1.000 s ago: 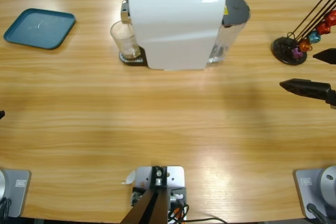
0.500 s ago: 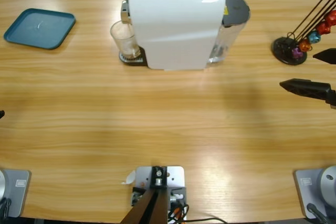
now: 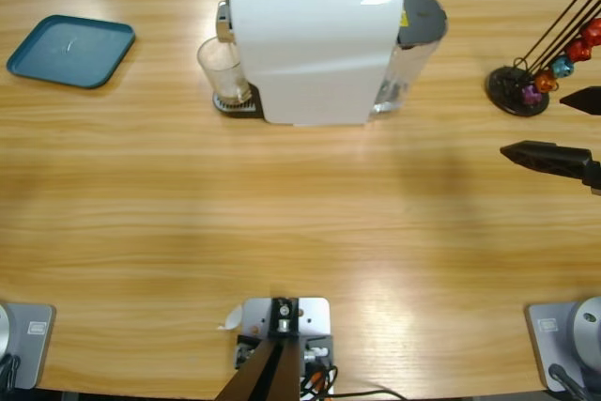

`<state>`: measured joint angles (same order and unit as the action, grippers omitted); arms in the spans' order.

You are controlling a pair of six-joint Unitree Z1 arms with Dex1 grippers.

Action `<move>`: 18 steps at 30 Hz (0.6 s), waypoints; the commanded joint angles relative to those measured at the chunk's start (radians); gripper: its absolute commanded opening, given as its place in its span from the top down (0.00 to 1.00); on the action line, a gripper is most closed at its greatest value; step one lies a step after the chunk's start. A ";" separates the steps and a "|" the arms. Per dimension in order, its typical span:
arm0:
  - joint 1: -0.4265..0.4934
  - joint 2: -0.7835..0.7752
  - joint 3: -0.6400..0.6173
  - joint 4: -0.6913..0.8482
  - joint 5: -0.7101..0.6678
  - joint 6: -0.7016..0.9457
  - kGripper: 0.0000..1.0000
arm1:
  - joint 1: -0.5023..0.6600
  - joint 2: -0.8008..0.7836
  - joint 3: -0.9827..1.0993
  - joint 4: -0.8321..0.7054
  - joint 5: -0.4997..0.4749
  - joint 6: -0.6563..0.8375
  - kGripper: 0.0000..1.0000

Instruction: Pour coffee

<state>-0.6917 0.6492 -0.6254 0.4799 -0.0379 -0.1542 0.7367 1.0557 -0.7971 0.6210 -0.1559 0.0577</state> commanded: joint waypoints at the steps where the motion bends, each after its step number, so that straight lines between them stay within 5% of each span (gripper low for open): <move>1: 0.008 -0.016 0.008 0.017 0.016 0.019 0.00 | 0.013 0.021 -0.010 0.002 -0.004 -0.010 0.00; 18: 0.008 -0.018 0.012 0.009 0.016 0.023 0.00 | 0.013 0.026 -0.010 0.002 -0.005 -0.010 0.00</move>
<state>-0.6917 0.6492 -0.6254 0.4799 -0.0361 -0.1443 0.7367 1.0557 -0.7971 0.6210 -0.1559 0.0577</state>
